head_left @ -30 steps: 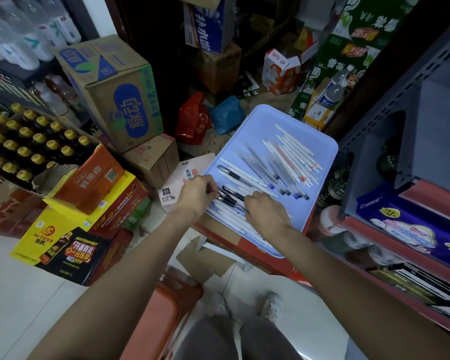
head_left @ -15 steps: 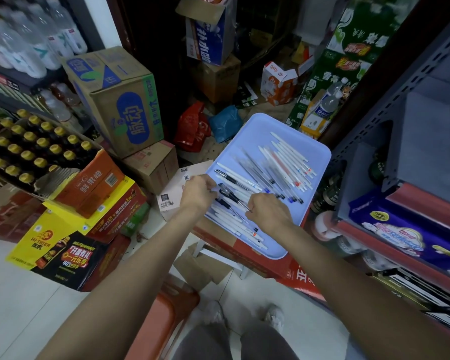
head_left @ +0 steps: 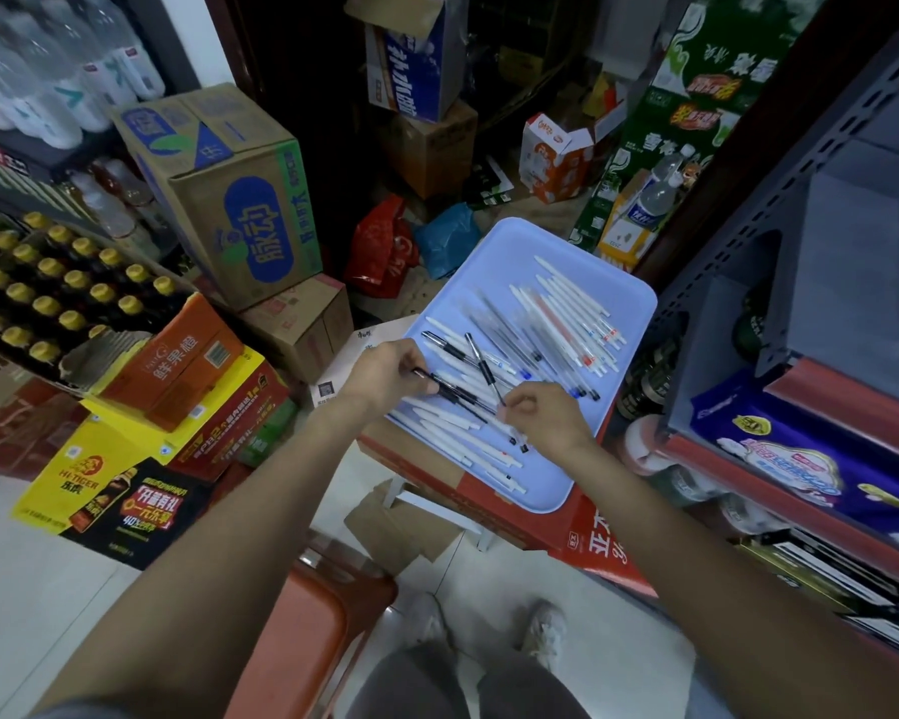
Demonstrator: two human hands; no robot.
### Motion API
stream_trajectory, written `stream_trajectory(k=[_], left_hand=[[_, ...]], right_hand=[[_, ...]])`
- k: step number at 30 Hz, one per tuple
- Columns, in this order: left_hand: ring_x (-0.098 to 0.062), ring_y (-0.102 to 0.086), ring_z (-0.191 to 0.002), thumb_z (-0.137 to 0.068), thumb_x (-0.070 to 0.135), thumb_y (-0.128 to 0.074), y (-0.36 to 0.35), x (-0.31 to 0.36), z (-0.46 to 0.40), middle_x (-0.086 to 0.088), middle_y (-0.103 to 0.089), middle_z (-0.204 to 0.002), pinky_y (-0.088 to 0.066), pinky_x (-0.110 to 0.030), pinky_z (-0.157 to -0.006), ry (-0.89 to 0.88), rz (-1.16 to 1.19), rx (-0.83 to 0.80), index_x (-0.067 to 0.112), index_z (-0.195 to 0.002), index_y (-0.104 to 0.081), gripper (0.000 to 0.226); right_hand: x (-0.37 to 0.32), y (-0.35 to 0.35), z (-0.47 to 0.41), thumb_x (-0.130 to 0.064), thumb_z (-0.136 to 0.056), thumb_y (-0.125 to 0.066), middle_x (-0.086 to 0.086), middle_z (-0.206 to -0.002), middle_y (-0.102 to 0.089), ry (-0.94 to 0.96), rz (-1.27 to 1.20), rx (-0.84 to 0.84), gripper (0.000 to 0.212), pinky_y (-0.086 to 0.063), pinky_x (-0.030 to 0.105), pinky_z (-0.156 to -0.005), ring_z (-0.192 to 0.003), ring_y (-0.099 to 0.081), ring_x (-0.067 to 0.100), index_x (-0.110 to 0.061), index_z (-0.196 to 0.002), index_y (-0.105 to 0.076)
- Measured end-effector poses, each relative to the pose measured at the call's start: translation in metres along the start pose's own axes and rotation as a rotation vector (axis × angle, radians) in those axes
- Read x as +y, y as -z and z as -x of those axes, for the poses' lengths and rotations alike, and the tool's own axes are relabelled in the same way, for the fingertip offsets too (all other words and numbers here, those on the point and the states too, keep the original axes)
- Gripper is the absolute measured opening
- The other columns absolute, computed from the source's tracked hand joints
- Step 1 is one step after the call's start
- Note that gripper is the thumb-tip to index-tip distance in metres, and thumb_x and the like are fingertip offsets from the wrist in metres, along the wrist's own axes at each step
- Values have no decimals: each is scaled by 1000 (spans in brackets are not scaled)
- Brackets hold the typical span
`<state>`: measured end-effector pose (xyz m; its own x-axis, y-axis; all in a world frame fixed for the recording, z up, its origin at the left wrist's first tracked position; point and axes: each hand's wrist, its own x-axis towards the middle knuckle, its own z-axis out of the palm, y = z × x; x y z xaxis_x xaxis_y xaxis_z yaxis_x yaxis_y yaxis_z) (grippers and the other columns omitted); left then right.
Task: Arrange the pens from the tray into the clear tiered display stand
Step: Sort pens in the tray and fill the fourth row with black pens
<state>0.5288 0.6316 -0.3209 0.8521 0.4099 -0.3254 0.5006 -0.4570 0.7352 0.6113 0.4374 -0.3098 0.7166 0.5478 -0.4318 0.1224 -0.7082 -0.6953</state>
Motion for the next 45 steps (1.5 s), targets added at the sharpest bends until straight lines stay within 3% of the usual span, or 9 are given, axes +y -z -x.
stream_trajectory(k=[4, 11, 15, 19, 23, 27, 30, 38, 45], left_hand=[[-12, -63, -77, -83, 10, -69, 9, 15, 14, -5, -64, -80, -46, -13, -65, -58, 425, 9, 7, -86, -57, 13], [-1, -63, -57, -87, 9, -63, 20, 90, 15, 5, -63, -63, -54, -23, -70, -78, 747, 200, 7, -81, -58, 8], [-8, -64, -69, -88, 17, -63, 9, 148, 8, -3, -65, -78, -52, -24, -72, -122, 859, 214, -2, -105, -59, 25], [-15, -64, -90, -92, 21, -58, -21, 216, 15, -5, -66, -91, -53, -29, -86, -243, 711, -5, 4, -101, -65, 22], [-16, -65, -70, -95, 22, -51, -48, 278, 24, -11, -68, -80, -56, -29, -71, -474, 452, 16, 5, -88, -65, 23], [-7, -55, -46, -95, 19, -52, -82, 344, 40, 2, -59, -59, -47, -19, -50, -661, 215, -222, 17, -73, -59, 23], [-5, -44, -40, -92, 23, -57, -122, 391, 47, 8, -50, -45, -37, -20, -43, -746, 77, -294, 21, -58, -54, 34], [-5, -43, -34, -84, 20, -68, -213, 465, 50, -6, -69, -76, -38, -17, -38, -742, 128, -281, 14, -82, -66, 7], [-5, -49, -51, -78, 27, -74, -267, 487, 39, 7, -62, -60, -38, -24, -53, -711, 55, -68, 32, -68, -68, 13]], right_hand=[[-7, 5, 6, -13, -91, -61, -2, -85, -60, 54, -161, 11, 17, -46, 31, -87, -83, -56, 17, -5, -106, -65], [-41, 42, 24, -13, -87, -66, 2, -91, -61, 217, -266, 143, 14, -45, 21, -87, -85, -59, 8, -7, -100, -64], [-48, 80, 35, -12, -85, -68, 3, -85, -65, 275, -355, 308, 10, -49, 22, -78, -83, -63, 14, -8, -92, -64], [-47, 129, 56, -15, -81, -72, 7, -83, -68, 310, -429, 436, 10, -50, 19, -67, -78, -65, 15, -10, -87, -66], [-21, 194, 85, -26, -83, -70, -7, -84, -62, 322, -277, 590, 18, -48, 16, -69, -78, -60, 7, -20, -96, -59], [17, 275, 129, -26, -91, -58, -8, -92, -65, 374, -402, 707, 28, -49, 21, -70, -83, -63, 8, -26, -119, -56], [52, 320, 154, -16, -93, -56, -7, -82, -70, 446, -634, 669, 18, -46, 21, -63, -75, -65, 8, -27, -104, -63], [168, 413, 201, -8, -87, -63, -5, -74, -71, 405, -741, 878, 9, -52, 17, -70, -72, -66, 10, -15, -84, -68], [224, 457, 221, -10, -84, -68, -7, -82, -66, 269, -433, 1002, 9, -48, 7, -67, -71, -60, -1, -10, -93, -69]])
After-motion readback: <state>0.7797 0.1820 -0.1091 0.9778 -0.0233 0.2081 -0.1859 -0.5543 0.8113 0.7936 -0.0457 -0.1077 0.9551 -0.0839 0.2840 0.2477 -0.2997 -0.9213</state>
